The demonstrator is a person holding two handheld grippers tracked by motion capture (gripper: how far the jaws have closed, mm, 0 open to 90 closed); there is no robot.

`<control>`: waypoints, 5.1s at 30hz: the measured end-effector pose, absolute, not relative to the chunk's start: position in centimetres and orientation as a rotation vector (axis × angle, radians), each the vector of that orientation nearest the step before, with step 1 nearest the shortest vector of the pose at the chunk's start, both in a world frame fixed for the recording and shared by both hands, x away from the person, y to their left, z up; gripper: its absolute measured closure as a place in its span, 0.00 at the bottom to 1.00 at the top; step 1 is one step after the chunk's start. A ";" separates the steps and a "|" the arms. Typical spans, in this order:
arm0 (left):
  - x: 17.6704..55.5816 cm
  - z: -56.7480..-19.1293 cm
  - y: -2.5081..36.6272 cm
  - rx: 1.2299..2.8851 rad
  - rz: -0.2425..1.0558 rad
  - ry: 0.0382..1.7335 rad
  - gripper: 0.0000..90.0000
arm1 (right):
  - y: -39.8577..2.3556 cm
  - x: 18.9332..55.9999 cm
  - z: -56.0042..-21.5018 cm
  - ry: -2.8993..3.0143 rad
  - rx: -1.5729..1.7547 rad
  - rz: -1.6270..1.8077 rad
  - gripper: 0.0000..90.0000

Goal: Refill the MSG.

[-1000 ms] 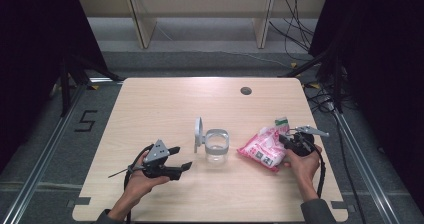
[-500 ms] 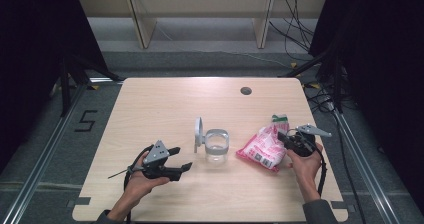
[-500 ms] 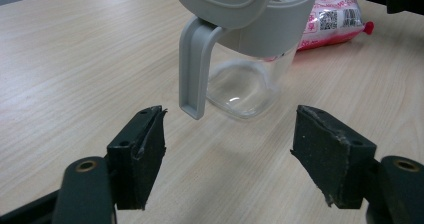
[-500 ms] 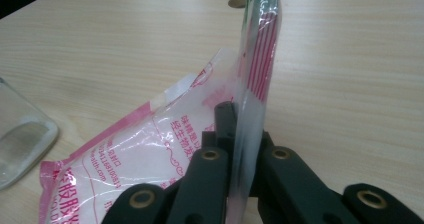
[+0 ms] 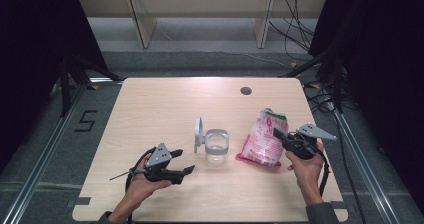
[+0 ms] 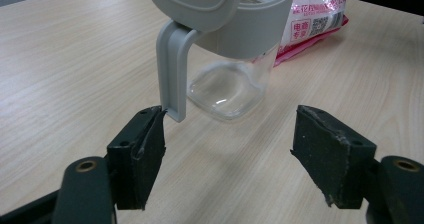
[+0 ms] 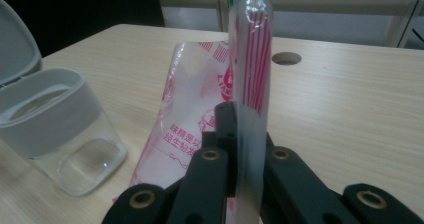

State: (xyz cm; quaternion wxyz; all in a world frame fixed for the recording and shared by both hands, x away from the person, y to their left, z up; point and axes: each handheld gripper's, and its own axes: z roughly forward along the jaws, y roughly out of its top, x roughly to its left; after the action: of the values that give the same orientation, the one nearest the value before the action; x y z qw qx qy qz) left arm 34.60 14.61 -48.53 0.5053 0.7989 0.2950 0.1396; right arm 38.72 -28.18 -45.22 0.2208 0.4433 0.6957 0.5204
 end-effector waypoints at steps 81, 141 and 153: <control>33.4 -49.5 -2.7 1.890 0.501 0.592 0.86 | -21.1 34.4 -35.2 1.926 0.863 1.609 1.00; 33.5 -50.4 -6.3 1.608 0.433 0.788 0.87 | -16.0 38.8 -35.0 2.040 0.784 1.465 1.00; 33.4 -50.5 -6.3 1.602 0.434 0.791 0.87 | -15.5 38.8 -35.1 2.060 0.790 1.458 1.00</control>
State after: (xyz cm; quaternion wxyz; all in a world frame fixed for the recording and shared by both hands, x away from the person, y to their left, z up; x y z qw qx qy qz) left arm 33.44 -6.35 -50.46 0.6064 0.6928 0.3421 0.1877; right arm 38.83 -15.53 -35.11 0.2461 0.2896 0.7550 0.5344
